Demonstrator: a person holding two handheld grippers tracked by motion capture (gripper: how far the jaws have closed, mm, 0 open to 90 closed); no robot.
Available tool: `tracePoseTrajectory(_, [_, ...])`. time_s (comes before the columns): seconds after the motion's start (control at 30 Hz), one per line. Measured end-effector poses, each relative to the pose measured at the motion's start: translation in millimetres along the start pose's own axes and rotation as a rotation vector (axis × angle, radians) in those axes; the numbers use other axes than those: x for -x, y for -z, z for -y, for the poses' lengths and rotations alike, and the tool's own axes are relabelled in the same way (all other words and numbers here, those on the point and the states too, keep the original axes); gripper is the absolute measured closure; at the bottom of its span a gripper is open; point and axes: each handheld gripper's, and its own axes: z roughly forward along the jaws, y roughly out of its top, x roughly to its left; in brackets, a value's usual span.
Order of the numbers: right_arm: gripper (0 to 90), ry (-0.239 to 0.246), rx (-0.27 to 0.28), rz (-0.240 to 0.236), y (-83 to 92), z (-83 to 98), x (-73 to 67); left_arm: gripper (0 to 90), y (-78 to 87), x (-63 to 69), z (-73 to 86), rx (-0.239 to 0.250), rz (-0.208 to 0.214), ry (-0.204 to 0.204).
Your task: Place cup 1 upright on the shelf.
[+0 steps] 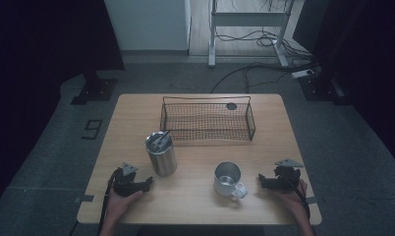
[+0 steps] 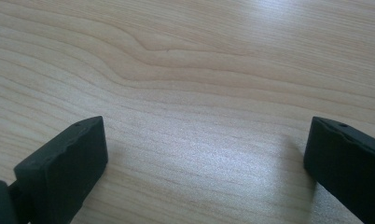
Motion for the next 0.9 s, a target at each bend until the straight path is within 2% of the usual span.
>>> tracePoseTrajectory(0.2, [0.0,-0.002,0.001,0.004,-0.3,-0.3,0.4,14.6,0.1,1.1,0.1,-0.004,-0.007,-0.007])
tracePoseTrajectory(0.57, [1.3,-0.007,0.006,0.004,-0.2,-0.7,2.2,14.7,3.7,0.4,2.9,0.011,0.004,0.011])
tracePoseTrajectory(0.9, [4.4,-0.009,0.014,0.004,0.3,-0.8,5.6,14.9,22.1,1.0,-4.1,0.077,0.029,0.037])
